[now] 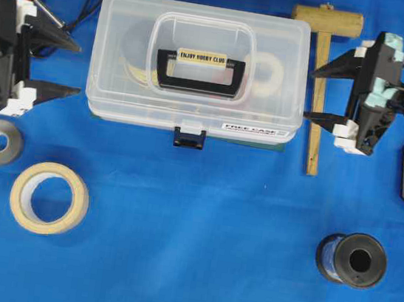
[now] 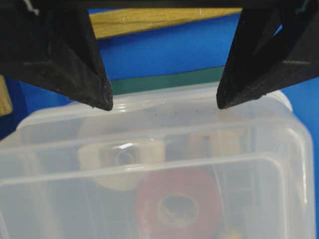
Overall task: Open the tool box with both arms.
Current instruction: 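Close both grippers on the lid edges at the box sides, then lift the lid with both grippers, swinging it up and back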
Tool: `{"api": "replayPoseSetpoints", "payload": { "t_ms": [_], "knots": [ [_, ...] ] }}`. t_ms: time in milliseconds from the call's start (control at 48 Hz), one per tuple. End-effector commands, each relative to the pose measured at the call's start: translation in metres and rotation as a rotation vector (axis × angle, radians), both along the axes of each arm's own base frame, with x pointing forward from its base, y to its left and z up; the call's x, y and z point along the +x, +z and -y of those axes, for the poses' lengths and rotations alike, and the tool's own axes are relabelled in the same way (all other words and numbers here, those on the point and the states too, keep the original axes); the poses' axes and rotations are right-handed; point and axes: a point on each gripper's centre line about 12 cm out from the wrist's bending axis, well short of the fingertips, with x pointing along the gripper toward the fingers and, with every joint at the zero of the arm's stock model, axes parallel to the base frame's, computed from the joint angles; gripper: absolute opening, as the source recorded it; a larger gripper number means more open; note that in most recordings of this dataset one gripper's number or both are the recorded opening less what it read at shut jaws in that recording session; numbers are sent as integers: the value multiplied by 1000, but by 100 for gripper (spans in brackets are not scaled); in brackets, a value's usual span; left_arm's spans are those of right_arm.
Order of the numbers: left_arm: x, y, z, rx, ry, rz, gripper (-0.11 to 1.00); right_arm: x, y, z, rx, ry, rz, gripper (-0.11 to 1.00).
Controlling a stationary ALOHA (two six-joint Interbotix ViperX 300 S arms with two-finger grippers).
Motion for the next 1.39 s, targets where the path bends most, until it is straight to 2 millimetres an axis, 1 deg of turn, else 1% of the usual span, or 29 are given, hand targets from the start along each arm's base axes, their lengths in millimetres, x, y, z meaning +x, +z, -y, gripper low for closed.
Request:
{"api": "replayPoseSetpoints", "payload": {
  "t_ms": [0,166,333,624,874,1082,1374],
  "knots": [
    [10,8,-6,7,14,25,88,9,11,3,-12,-3,38,83],
    [21,8,-9,14,13,30,88,14,11,5,-13,-2,36,83],
    [26,8,-10,23,7,31,88,16,15,5,-13,-3,47,83],
    [25,15,-11,39,8,53,88,18,24,6,-19,-4,74,83],
    [21,22,-24,106,25,66,87,17,36,5,-28,-5,115,83],
    [23,32,-24,133,17,102,87,14,48,5,-39,-6,163,83],
    [18,56,-25,172,21,184,87,8,64,3,-60,-6,241,83]
  ]
}}
